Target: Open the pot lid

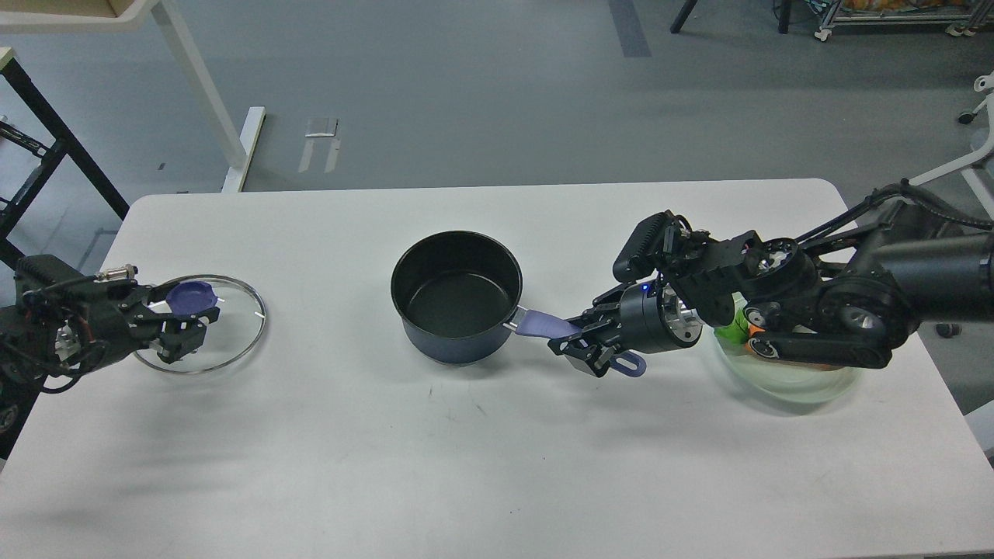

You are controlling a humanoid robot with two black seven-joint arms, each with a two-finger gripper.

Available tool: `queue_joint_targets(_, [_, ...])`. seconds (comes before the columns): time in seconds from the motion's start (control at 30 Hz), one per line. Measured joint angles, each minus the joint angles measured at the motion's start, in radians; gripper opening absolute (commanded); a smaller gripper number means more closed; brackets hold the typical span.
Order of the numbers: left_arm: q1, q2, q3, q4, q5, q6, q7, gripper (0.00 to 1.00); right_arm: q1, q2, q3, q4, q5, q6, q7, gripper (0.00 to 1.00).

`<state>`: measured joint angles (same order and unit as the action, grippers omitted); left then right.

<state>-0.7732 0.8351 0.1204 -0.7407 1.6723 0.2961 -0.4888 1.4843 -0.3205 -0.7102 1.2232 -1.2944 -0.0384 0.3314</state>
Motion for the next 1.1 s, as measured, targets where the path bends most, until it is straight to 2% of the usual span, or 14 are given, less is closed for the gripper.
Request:
queue_joint_targets(0.13, [0.0,-0.002,0.0,0.0,-0.045,0.0,0.0,0.85,0.002,0.0,0.0,0.001,0.001,0.0,0.0,0.23])
queue_joint_targets(0.27, [0.0,-0.002,0.0,-0.003,-0.071,0.001,0.0,0.87,0.002,0.0,0.0,0.001,0.001,0.0,0.0,0.28])
queue_joint_targets(0.3, [0.0,-0.002,0.0,-0.004,-0.074,0.001,0.0,0.87,0.002,0.0,0.001,0.001,0.001,0.0,0.0,0.34])
queue_joint_targets(0.4, [0.0,-0.002,0.0,-0.005,-0.079,0.001,0.0,0.9,0.002,0.0,0.006,0.0,0.003,0.0,0.0,0.64])
queue_joint_targets(0.53, [-0.013,0.002,-0.008,-0.005,-0.111,0.001,0.0,0.92,0.002,-0.002,0.02,-0.001,0.012,-0.002,0.0,0.78])
queue_joint_targets(0.63, [-0.051,0.006,-0.012,-0.005,-0.212,-0.004,0.0,0.92,0.002,-0.015,0.044,-0.001,0.015,-0.003,0.0,0.83])
queue_joint_targets(0.7, [-0.09,0.008,-0.012,-0.005,-0.316,-0.011,0.0,0.93,0.001,-0.027,0.065,-0.001,0.016,-0.003,0.0,0.95])
queue_joint_targets(0.93, [-0.187,-0.001,-0.017,-0.009,-0.708,-0.033,0.0,0.99,-0.001,-0.115,0.173,-0.007,0.039,-0.002,0.001,0.98])
queue_joint_targets(1.1, [-0.241,-0.012,-0.019,-0.015,-1.025,-0.075,0.0,0.99,-0.026,-0.222,0.36,-0.033,0.105,0.004,0.001,0.99])
